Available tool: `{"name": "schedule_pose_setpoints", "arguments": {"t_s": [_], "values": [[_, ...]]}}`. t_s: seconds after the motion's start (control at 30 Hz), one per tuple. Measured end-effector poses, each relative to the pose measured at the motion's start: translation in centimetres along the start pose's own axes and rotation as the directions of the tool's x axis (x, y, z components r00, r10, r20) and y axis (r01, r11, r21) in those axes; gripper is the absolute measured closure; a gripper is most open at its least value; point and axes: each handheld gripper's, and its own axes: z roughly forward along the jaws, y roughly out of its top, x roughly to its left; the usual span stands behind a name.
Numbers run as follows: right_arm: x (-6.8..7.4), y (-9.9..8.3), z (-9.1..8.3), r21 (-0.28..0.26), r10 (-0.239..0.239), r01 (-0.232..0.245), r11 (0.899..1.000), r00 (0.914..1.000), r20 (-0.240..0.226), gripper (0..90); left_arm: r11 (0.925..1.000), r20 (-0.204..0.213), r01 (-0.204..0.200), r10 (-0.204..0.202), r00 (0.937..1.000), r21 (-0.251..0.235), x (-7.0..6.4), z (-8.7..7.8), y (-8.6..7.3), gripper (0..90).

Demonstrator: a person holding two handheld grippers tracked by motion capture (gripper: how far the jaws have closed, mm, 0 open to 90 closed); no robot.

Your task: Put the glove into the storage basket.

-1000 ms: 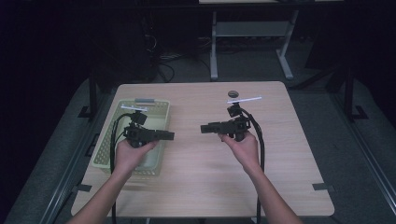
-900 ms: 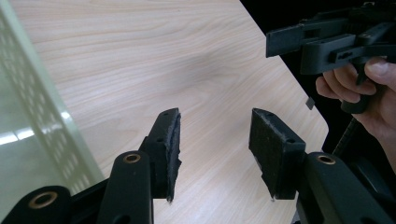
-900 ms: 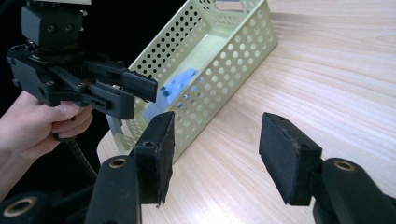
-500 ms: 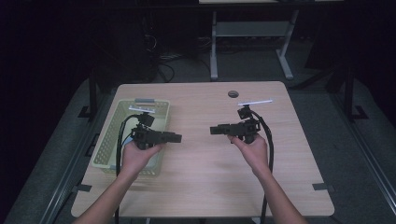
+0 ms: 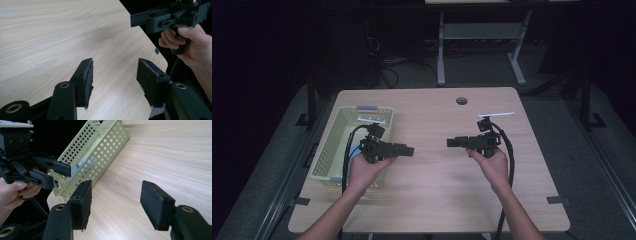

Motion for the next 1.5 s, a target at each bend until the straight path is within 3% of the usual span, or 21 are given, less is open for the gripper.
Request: {"name": "schedule_pose_setpoints", "arguments": {"t_s": [0.2, 0.83, 1.5], "values": [[-0.5, -0.4, -0.6, 0.005, 0.005, -0.005, 1.0, 0.9999, 0.009, 41.4, 0.9999, 0.015, 0.01, -0.01, 0.9998, 0.008, -0.4, 0.8, -0.3, 45.5], [-2.8, -2.5, -2.3, -0.005, 0.05, -0.05, 0.999, 0.9984, 0.026, 41.0, 0.9993, 0.029, -0.008, 0.007, 0.9996, 0.037, -1.0, 2.9, -1.1, 42.9], [-5.6, -5.7, -3.8, -0.025, 0.134, -0.134, 0.991, 0.9905, 0.028, 39.0, 0.9995, 0.079, 0.002, -0.004, 0.9969, 0.033, -0.8, 5.4, -3.9, 36.9]]}}
